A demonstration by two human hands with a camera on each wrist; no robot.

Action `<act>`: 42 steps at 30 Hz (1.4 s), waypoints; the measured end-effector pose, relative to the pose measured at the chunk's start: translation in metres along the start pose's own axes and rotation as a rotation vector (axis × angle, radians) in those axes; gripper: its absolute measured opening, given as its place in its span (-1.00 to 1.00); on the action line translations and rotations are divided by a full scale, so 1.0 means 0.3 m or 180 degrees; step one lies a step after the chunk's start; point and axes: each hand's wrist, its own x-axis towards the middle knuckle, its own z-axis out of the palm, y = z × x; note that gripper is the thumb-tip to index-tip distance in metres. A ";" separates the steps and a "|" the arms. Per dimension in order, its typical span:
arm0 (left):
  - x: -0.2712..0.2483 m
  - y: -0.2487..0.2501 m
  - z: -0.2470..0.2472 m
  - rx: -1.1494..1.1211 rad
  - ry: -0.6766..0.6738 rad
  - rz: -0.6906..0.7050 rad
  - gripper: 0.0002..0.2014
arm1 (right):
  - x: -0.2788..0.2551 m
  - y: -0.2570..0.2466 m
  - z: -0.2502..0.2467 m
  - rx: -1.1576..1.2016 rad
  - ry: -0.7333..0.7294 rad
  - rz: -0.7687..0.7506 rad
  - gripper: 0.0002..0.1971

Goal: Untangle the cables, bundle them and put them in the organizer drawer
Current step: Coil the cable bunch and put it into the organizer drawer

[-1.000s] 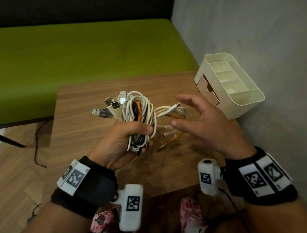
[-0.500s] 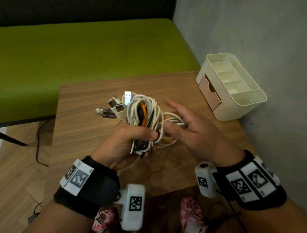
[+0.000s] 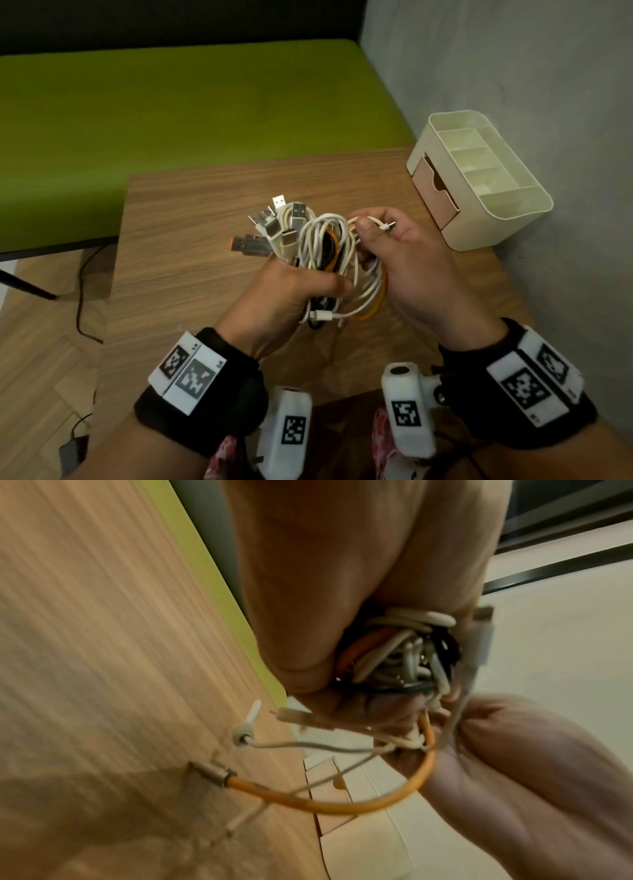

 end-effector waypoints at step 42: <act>0.014 -0.036 -0.018 -0.0320 0.0368 0.0106 -0.49 | -0.026 0.004 0.012 -0.0535 -0.0101 -0.0480 -0.73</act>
